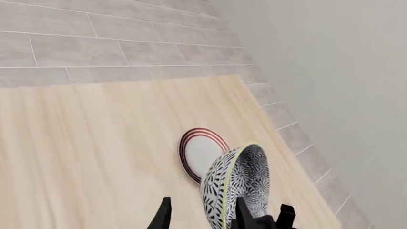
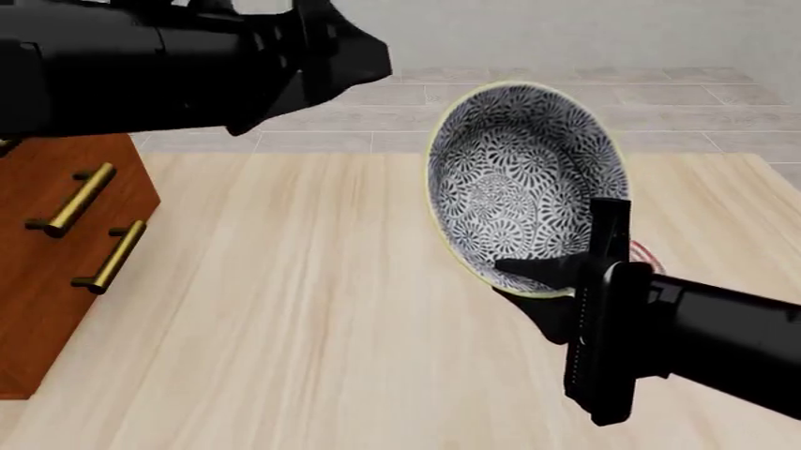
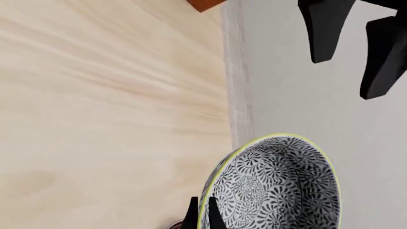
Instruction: Put the bowl on top of the cabinet.
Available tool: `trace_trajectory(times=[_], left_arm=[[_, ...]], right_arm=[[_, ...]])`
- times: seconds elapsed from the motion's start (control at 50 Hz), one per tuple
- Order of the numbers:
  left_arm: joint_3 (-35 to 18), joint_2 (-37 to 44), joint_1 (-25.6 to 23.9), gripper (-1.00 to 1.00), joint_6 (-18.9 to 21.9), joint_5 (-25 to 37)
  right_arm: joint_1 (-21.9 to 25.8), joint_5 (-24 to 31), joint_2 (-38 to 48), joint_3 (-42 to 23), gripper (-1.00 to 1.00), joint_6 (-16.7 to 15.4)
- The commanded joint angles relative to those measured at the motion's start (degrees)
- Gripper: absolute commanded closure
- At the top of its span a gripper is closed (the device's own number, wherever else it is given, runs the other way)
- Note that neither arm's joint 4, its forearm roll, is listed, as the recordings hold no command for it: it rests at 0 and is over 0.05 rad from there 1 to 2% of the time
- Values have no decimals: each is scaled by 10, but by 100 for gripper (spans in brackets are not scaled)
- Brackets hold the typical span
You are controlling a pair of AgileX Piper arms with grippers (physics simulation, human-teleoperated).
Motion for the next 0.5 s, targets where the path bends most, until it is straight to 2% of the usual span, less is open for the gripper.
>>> trace_trajectory(times=[0.02, 0.5], left_arm=[[8, 41, -7, -100, -14, -5], [-13, 98, -27, -100, -5, -4]], right_arm=[[5, -18, 11, 2, 100, 7], [26, -37, 33, 5, 100, 18]])
